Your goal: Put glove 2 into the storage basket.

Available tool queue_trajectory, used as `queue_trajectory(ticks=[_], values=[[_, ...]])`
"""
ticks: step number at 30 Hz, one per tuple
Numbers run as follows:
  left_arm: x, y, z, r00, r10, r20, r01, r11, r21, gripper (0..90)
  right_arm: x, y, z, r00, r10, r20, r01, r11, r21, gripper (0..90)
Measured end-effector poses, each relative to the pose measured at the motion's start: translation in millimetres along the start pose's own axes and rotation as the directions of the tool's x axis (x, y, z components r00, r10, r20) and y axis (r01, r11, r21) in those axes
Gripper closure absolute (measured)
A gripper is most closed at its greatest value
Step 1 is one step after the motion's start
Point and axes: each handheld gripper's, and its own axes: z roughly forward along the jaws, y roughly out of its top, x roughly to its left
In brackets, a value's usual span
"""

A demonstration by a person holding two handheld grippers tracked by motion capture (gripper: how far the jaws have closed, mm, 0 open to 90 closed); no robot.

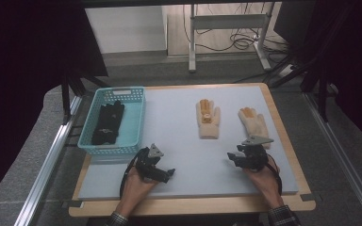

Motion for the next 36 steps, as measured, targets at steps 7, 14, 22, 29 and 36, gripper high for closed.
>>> queue_trajectory(ticks=[7, 14, 22, 29, 36], values=[[0.1, 0.0, -0.1, 1.0000, -0.001, -0.001, 0.001, 1.0000, 0.000, 0.1, -26.9, 4.2, -13.8, 0.9977, 0.035, 0.058, -0.036, 0.999, 0.013, 82.5], [-0.2, -0.1, -0.1, 1.0000, -0.006, 0.000, 0.006, 1.0000, -0.001, 0.2, -67.6, 17.2, -36.1, 0.9857, 0.105, 0.131, -0.103, 0.994, -0.022, 88.6], [-0.1, -0.1, 0.0, 1.0000, -0.007, 0.000, 0.007, 1.0000, -0.001, 0.3, -117.1, 2.8, -31.7, 0.9507, 0.173, 0.257, -0.179, 0.984, -0.003, 86.7], [-0.2, -0.2, -0.1, 1.0000, -0.006, -0.001, 0.006, 1.0000, -0.002, 0.3, -126.1, -6.1, -18.4, 0.9420, 0.181, 0.283, -0.197, 0.980, 0.031, 84.8], [-0.2, -0.2, 0.0, 1.0000, -0.007, 0.000, 0.007, 1.0000, -0.002, 0.3, -113.3, -9.3, -8.9, 0.9596, 0.186, 0.211, -0.196, 0.980, 0.029, 84.6]])
